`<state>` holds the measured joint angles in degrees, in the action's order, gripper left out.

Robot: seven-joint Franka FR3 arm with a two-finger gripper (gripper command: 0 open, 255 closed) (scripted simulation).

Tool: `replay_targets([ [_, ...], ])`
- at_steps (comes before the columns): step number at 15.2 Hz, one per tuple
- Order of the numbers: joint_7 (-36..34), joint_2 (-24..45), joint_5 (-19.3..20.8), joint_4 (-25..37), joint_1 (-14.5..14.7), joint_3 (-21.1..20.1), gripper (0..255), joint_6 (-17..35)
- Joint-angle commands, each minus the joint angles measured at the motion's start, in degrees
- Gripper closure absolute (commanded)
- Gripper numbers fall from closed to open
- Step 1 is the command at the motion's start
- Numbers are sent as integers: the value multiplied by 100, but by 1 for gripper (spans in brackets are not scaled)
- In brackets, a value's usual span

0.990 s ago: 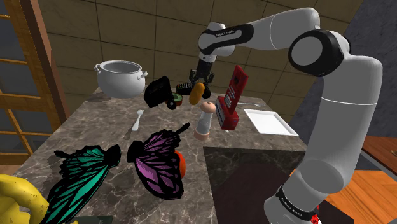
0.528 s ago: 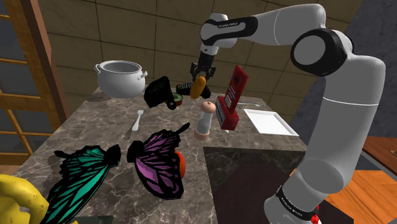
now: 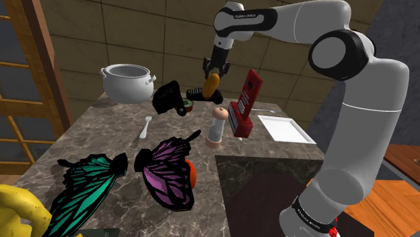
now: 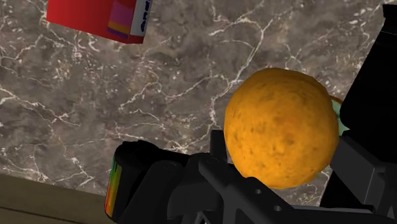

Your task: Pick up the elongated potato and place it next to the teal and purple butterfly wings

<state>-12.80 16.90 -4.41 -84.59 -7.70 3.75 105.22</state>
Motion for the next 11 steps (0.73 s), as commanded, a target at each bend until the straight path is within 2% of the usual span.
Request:
replay_targets([
  [1, -4, 19, 1, 188, -7, 3, 255, -171],
  [4, -13, 32, 3, 380, -11, 4, 255, -349],
  [11, -656, -1278, 145, -1398, 416, -233, 255, 155],
])
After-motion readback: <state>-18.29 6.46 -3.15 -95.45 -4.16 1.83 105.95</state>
